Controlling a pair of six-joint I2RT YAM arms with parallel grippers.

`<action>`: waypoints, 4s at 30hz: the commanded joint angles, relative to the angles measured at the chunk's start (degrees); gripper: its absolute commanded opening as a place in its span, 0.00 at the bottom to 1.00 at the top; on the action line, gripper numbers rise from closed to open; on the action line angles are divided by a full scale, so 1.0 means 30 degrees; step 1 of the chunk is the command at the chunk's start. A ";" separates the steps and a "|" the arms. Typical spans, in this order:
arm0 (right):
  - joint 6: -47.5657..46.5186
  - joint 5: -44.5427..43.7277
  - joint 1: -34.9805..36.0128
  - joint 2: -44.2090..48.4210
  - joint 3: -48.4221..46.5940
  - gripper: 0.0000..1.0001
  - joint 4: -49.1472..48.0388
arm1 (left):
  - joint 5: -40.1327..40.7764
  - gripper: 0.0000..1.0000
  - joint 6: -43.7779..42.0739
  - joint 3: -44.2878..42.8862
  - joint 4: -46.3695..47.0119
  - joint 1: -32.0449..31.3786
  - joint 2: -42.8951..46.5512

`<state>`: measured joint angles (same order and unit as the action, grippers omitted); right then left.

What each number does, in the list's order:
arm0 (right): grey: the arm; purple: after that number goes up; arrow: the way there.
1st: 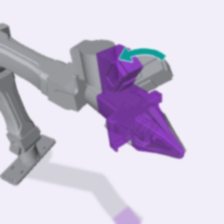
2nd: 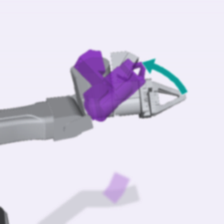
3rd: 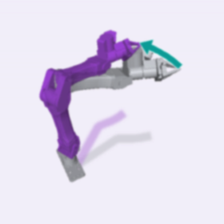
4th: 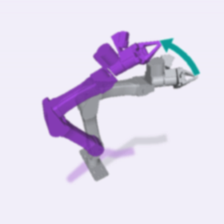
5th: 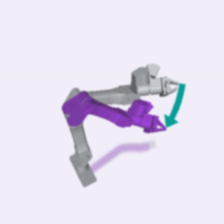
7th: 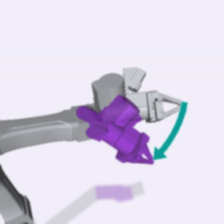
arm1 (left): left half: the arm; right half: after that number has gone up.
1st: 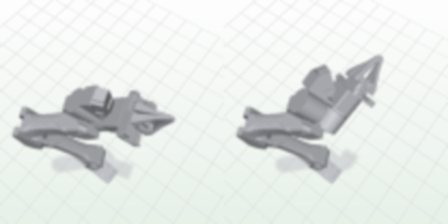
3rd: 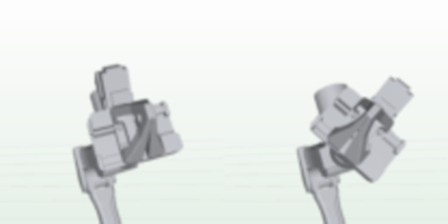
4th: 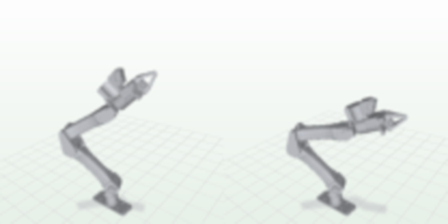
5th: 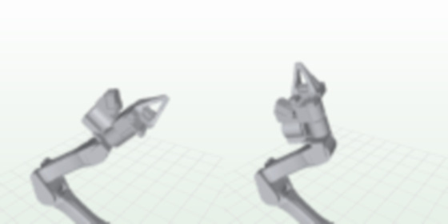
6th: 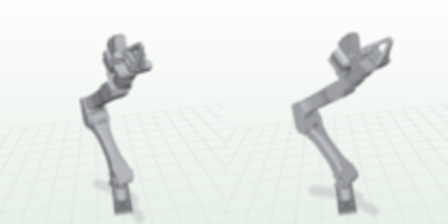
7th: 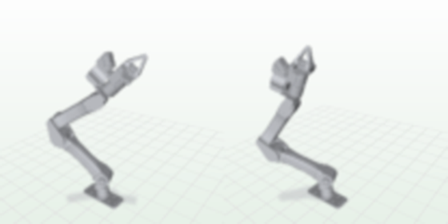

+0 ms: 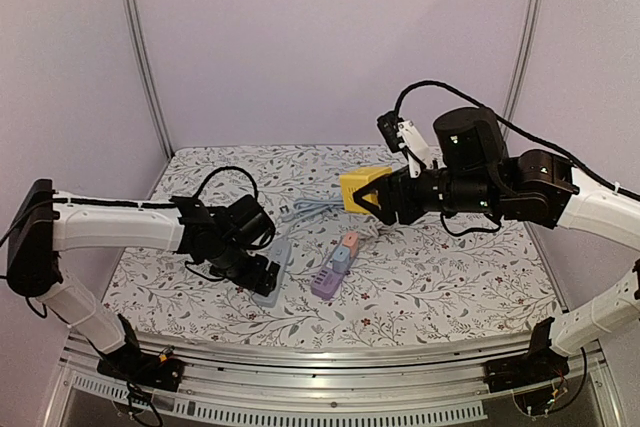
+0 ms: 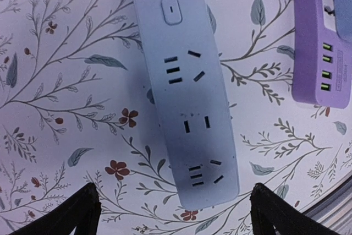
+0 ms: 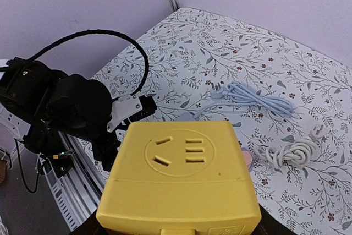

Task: Insert the plug

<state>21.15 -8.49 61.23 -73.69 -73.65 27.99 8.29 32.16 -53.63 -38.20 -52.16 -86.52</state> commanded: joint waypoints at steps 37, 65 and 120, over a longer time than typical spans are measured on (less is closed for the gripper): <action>0.0889 -0.1289 0.0050 0.1638 0.1311 0.00 0.0370 | -0.0101 0.32 -0.4811 -0.4726 0.0698 -0.6987 -0.7565; 0.1274 -0.0031 -0.0002 0.1328 0.0748 0.00 0.3635 | 0.1035 1.00 -0.3258 -0.1293 0.1144 -0.3297 0.2402; -0.3454 0.8486 -0.1815 -1.4840 -1.2002 0.00 1.3923 | 0.3387 1.00 -0.1316 0.2593 -0.0739 0.2446 1.1561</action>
<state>10.24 19.55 54.74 -116.05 -108.14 68.12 16.80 30.17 -45.56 -38.54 -45.82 -52.31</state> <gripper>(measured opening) 0.618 0.995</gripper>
